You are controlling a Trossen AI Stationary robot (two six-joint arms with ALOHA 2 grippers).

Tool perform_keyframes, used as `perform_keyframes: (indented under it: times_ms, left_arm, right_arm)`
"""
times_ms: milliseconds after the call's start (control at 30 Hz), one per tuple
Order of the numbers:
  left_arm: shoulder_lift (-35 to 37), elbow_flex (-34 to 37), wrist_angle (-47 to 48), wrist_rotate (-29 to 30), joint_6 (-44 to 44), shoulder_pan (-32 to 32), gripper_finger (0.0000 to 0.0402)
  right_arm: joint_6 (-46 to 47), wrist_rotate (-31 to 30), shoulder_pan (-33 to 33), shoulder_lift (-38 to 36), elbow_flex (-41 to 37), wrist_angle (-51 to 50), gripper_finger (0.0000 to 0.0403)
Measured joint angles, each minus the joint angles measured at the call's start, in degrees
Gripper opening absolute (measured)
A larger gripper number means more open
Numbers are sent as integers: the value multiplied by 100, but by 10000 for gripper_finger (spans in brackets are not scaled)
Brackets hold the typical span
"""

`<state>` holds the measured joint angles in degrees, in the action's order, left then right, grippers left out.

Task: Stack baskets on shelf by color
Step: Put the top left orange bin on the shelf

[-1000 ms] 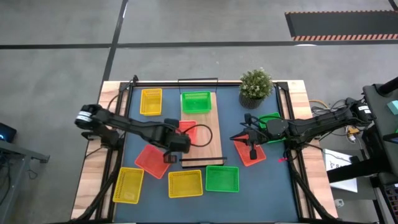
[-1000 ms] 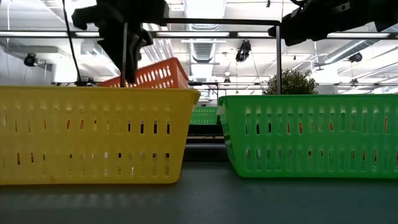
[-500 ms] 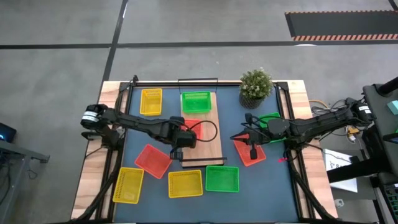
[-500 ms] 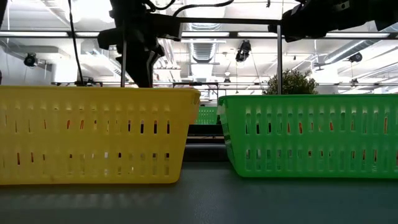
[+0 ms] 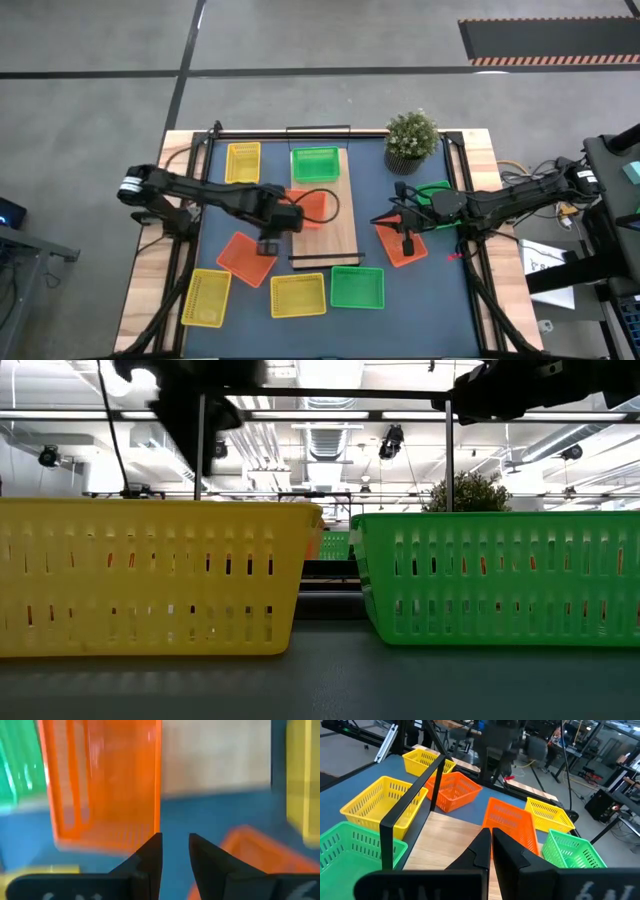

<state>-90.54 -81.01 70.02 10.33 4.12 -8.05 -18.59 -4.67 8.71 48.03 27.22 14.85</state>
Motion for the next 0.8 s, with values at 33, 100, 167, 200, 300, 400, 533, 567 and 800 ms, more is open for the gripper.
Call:
perform_keyframes:
  times_ms: [33, 100, 167, 200, 300, 400, 533, 567, 800]
  left_arm:
    - [117, 81, 133, 32, -3, 6, 79]
    - [325, 325, 354, 125, -3, 50, 74]
    - [506, 650, 264, 234, -4, 140, 61]
    - [572, 813, 179, 256, 2, 195, 54]
    - [721, 1322, -339, 351, 2, 333, 28]
    - [720, 1711, -1021, 347, -4, 434, 6]
    - [592, 1906, -1766, 347, -33, 485, 3]
    - [545, 1908, -1928, 348, -41, 485, 3]
    - [441, 1740, -2271, 347, -13, 483, 0]
  right_arm:
    - [0, 2, 0, 0, 0, -2, 9]
    - [4, 2, 0, 0, 0, 2, 9]
    - [3, 2, 0, 0, 0, 0, 9]
    - [6, 2, 0, 0, 0, 0, 9]
    - [42, 2, 0, 0, 0, 1, 9]
    - [40, 2, 0, 0, 0, 0, 9]
    - [43, 2, 0, 0, 0, 3, 9]
    - [36, 2, 0, 0, 0, 8, 9]
    - [-9, 2, 0, -1, 0, 43, 9]
